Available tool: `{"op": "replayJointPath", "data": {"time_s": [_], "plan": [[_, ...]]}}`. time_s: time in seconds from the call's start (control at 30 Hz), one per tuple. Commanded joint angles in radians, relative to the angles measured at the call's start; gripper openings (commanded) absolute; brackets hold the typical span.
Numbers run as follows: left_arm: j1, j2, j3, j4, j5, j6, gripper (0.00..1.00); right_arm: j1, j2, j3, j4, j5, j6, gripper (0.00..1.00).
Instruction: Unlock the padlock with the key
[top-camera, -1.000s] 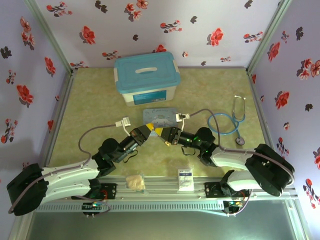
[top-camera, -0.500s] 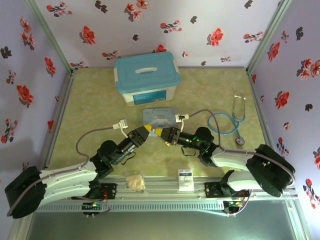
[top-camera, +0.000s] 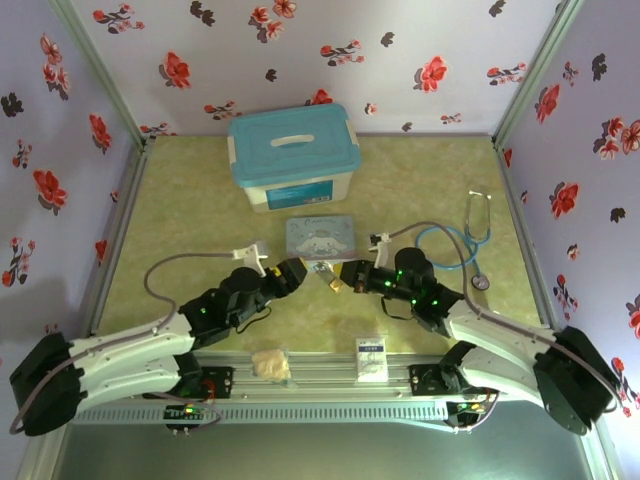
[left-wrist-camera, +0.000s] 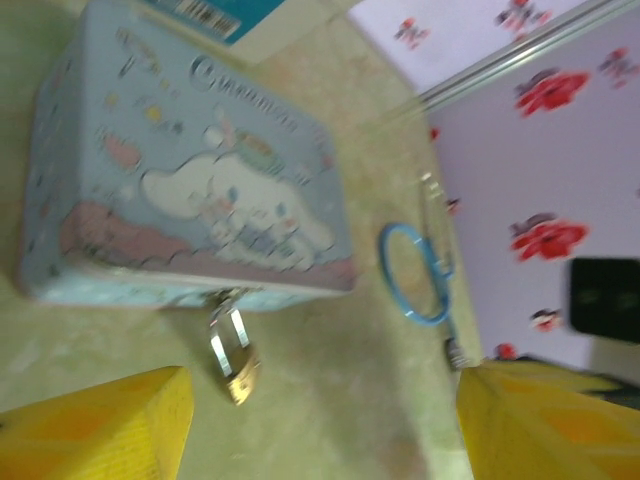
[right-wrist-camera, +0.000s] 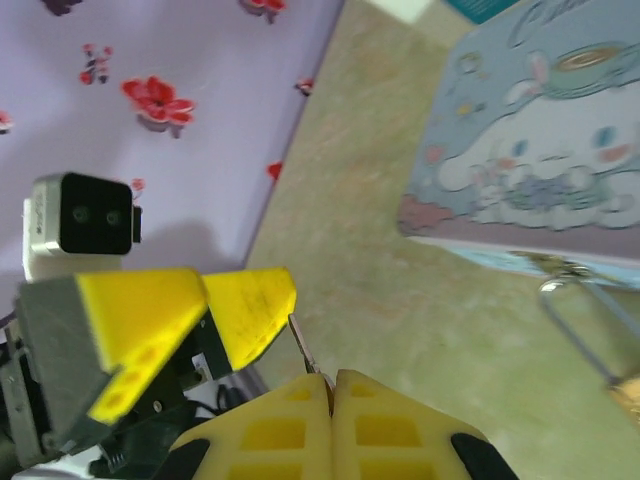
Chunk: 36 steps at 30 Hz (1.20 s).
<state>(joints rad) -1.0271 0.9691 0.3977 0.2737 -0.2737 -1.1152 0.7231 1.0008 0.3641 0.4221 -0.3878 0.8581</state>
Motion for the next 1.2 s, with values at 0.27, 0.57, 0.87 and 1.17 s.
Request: {"op": "replayJointPath", "data": {"time_s": [0.27,0.57,0.87,1.17], "plan": [[-0.07,0.37,0.234,-0.11,-0.059,0.1,0.68,-0.108,-0.105,0.02,-0.438,0.113,-0.14,0.0],[-0.116,0.58,0.275,0.026,-0.112,0.015,0.63,-0.141,-0.18,-0.031,-0.495,0.127,-0.159,0.0],[-0.163,0.696,0.334,0.044,-0.233,0.049,0.6,-0.177,-0.224,-0.038,-0.559,0.12,-0.203,0.0],[-0.181,0.819,0.447,-0.127,-0.296,0.025,0.59,-0.203,-0.231,-0.044,-0.562,0.091,-0.212,0.0]]}}
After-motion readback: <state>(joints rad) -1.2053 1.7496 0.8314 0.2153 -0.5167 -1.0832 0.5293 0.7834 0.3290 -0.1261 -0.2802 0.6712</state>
